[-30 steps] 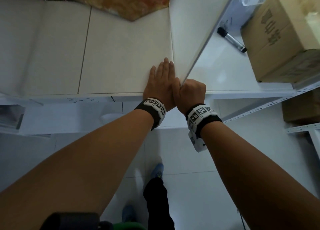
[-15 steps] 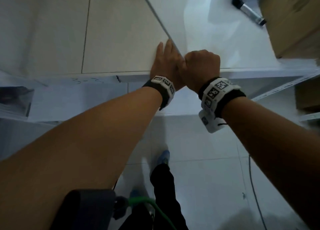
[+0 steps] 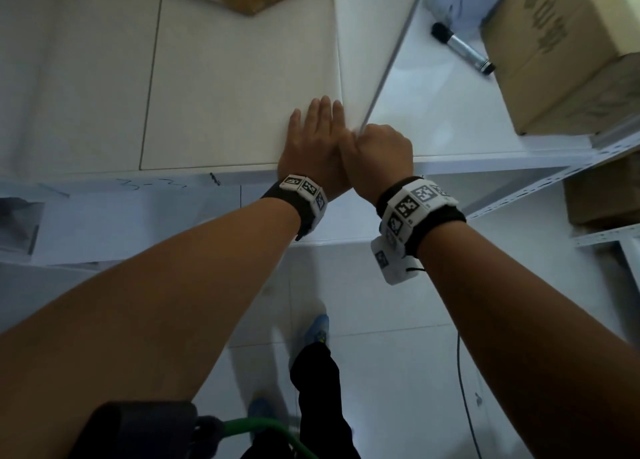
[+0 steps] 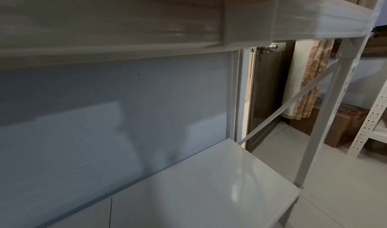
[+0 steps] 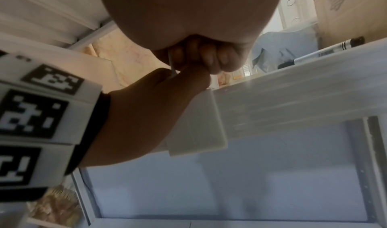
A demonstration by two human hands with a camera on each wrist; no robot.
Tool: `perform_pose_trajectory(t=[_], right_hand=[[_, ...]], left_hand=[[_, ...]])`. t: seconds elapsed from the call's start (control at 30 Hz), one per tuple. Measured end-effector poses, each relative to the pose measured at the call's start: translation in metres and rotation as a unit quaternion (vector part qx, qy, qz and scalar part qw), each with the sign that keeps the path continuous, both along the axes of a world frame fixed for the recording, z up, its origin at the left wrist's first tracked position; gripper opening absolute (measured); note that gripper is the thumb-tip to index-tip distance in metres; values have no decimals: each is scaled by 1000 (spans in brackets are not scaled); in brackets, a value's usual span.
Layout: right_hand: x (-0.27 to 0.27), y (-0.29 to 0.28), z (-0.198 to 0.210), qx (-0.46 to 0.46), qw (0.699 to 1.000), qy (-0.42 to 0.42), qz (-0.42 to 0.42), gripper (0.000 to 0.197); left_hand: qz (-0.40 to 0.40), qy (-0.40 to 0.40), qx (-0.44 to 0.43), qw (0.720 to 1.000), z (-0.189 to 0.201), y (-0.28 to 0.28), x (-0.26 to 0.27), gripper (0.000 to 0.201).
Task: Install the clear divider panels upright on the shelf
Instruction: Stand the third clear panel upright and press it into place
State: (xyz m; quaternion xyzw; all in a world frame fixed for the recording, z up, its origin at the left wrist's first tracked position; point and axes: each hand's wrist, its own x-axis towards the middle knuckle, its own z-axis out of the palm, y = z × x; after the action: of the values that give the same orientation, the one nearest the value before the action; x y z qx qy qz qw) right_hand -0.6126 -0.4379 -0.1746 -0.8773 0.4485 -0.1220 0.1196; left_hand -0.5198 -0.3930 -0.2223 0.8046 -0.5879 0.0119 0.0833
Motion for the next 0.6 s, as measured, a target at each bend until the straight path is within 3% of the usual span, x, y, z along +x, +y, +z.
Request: perform_pose_trajectory(t=[0.6], right_hand=[[-2, -2, -23, -46, 994, -97, -4, 50]], left_hand=[[-6, 4, -9, 1000, 0, 1, 1, 78]])
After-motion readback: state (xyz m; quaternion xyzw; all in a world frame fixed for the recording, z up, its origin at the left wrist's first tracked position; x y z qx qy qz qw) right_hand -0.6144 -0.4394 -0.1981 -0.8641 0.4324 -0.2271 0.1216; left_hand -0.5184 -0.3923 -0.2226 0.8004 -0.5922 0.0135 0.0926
